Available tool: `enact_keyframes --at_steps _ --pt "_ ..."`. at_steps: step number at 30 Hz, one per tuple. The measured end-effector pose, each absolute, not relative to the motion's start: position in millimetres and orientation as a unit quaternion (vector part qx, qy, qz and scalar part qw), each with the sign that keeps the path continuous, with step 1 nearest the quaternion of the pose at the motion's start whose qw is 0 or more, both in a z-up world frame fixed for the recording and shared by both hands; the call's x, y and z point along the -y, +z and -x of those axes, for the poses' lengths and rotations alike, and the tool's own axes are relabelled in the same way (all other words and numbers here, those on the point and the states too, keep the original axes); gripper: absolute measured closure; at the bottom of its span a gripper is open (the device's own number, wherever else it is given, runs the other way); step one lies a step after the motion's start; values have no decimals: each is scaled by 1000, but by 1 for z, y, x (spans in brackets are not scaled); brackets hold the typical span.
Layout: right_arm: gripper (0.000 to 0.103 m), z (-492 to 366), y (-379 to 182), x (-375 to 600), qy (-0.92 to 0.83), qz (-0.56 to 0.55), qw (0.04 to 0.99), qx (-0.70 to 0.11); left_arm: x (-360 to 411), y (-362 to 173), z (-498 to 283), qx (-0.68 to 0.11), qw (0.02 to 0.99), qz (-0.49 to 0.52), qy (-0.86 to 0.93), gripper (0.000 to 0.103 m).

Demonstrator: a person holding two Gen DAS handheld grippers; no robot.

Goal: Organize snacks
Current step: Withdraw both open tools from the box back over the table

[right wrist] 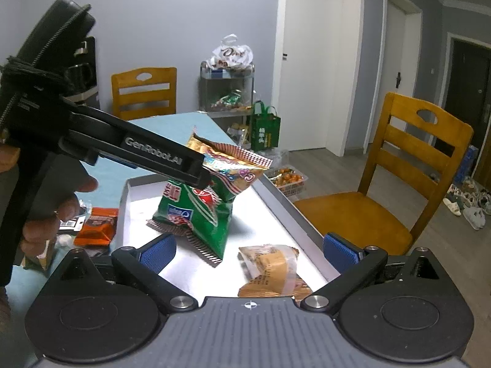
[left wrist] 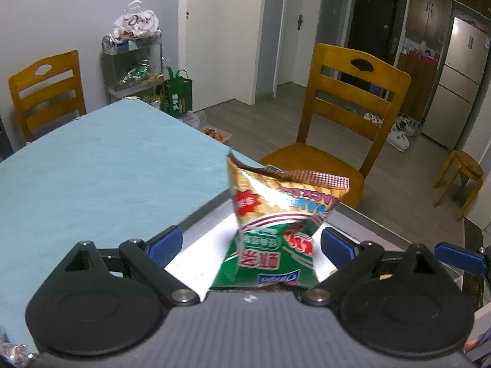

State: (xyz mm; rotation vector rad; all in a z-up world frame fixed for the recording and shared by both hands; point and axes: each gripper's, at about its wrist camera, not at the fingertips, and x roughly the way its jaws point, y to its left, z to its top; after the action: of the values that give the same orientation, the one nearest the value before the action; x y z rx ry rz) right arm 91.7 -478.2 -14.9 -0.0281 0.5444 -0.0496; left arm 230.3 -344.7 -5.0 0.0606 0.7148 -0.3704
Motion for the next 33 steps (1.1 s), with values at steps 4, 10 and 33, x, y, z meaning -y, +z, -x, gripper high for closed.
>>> enact_keyframes --at_steps 4,10,33 --pt "0 -89 -11 471 -26 14 963 -268 326 2 -217 -338 924 -23 -179 5" --pt "0 -85 -5 458 -23 15 964 -264 297 12 -196 -324 929 -29 -177 4" --pt "0 -85 17 384 31 29 965 -258 151 46 -131 -320 943 12 -86 4"
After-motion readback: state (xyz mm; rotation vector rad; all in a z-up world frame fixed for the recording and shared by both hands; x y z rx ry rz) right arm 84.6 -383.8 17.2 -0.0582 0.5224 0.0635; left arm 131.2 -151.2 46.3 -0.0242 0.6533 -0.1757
